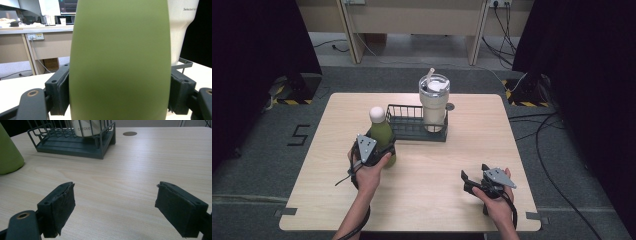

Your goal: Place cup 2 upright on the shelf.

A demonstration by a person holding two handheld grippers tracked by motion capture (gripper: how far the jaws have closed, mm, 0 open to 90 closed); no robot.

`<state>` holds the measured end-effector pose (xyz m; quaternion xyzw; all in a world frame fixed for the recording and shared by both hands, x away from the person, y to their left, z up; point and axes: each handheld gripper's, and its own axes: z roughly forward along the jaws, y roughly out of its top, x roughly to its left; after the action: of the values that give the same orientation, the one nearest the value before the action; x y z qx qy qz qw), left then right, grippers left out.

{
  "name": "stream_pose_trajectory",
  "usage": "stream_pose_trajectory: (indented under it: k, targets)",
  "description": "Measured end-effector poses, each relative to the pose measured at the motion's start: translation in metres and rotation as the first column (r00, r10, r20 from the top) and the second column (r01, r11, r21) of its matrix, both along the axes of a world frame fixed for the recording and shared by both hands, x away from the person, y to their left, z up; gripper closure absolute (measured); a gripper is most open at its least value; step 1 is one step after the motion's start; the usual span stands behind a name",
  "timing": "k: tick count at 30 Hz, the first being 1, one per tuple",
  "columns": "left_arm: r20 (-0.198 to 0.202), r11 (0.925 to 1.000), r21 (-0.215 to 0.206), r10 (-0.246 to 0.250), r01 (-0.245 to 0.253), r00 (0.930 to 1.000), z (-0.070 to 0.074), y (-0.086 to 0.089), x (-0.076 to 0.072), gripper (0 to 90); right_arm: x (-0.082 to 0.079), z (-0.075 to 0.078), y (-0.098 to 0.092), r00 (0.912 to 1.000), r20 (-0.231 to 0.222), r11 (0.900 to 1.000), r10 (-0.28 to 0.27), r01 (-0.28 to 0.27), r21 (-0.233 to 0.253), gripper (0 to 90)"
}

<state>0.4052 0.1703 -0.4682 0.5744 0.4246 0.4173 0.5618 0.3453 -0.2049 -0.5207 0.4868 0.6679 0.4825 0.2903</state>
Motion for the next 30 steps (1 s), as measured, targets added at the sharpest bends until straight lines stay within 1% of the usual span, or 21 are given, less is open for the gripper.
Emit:
stream_pose_trajectory:
  k: [6,14,21,30]
  targets:
    - [-0.001,0.9999,0.012,-0.011,0.011,0.9999,0.001,-0.001,0.002,21.5,0.000,0.000,0.000,1.0000,-0.001,1.000,0.000,0.000,0.003,15.4]
    - [0.010,0.9998,0.005,-0.019,0.019,0.9998,0.004,-0.003,0.003,21.5,0.000,0.000,0.000,1.0000,-0.002,1.000,-0.001,0.001,0.007,15.4]
    - [0.026,0.9996,-0.001,-0.028,0.028,0.9993,0.015,-0.004,0.006,21.5,0.000,0.000,0.000,1.0000,-0.004,1.000,-0.002,0.002,0.007,15.4]
    - [0.041,0.9992,-0.005,-0.041,0.041,0.9983,0.025,-0.006,0.009,21.5,0.000,0.000,0.000,1.0000,-0.003,1.000,-0.001,0.001,0.008,15.4]
